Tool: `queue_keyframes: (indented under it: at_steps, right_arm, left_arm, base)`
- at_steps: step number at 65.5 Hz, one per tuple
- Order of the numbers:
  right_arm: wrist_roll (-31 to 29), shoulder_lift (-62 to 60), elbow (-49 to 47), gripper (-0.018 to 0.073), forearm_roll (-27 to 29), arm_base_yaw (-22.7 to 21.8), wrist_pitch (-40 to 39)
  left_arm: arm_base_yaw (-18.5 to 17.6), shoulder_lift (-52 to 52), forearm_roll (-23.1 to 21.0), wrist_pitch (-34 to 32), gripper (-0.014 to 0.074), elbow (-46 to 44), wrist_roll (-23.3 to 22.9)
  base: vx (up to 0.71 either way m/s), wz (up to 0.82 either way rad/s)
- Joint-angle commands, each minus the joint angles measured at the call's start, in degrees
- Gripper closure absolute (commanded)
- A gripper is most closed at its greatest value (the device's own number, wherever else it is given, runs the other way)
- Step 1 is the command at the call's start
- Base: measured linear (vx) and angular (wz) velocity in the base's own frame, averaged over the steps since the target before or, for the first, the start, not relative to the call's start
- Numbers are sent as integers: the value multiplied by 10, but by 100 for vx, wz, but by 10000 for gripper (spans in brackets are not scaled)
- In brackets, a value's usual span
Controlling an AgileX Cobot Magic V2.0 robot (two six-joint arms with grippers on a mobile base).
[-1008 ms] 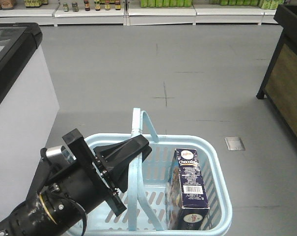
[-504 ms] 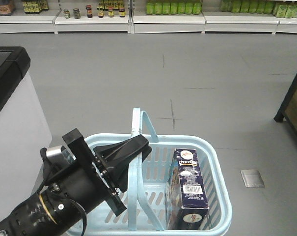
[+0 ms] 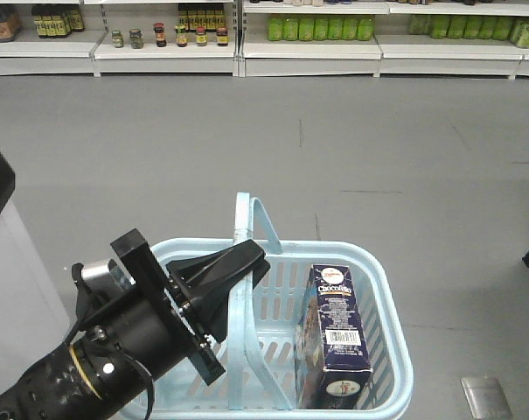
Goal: Left arm holds basket, right arm returns cookies
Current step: 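Drive forward toward the drink shelves holding the basket in the left gripper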
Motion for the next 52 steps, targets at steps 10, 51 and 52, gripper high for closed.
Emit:
queue_keyframes:
  at_steps: [10,51,52]
  right_arm:
    - [-5,-7,10,562,-2,0,-43]
    - [-5,-7,10,562,-2,0,-43]
    - [-5,-7,10,562,-2,0,-43]
  left_arm:
    - [-4,-19,-6,-165,599,-15,-1]
    - [-4,-19,-6,-165,599,-15,-1]
    - [-4,-19,-6,-165,599,-15,-1]
  base:
    - [58,1]
    - [58,1]
    - [58,5]
